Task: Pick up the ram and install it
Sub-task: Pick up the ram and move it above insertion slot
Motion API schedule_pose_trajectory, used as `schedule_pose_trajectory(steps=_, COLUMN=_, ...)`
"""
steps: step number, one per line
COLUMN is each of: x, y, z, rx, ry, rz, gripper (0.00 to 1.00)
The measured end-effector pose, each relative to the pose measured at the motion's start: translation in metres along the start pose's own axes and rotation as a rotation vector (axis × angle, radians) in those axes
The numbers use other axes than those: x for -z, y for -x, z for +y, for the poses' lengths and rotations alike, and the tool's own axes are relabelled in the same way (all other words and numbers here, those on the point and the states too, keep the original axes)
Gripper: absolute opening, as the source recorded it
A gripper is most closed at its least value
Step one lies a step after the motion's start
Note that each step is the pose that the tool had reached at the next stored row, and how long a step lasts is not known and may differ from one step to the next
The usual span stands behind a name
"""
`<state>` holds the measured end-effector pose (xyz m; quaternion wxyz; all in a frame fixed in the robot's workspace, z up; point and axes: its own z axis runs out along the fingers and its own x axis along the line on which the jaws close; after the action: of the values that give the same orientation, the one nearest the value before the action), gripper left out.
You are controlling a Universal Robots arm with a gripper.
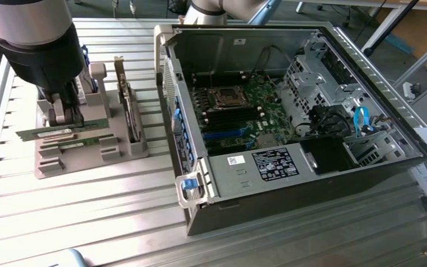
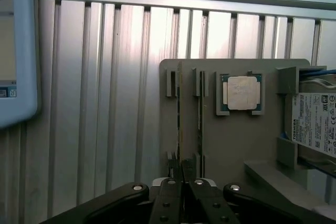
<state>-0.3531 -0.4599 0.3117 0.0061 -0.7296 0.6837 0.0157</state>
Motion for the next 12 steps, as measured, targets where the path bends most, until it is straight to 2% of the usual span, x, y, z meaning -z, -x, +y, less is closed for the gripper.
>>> schedule_pose_trajectory(steps=12, x=0.0184, y=0.001, z=0.0002, rx=0.0, ry=-0.0001, rz=-0.0001, gripper=0.12)
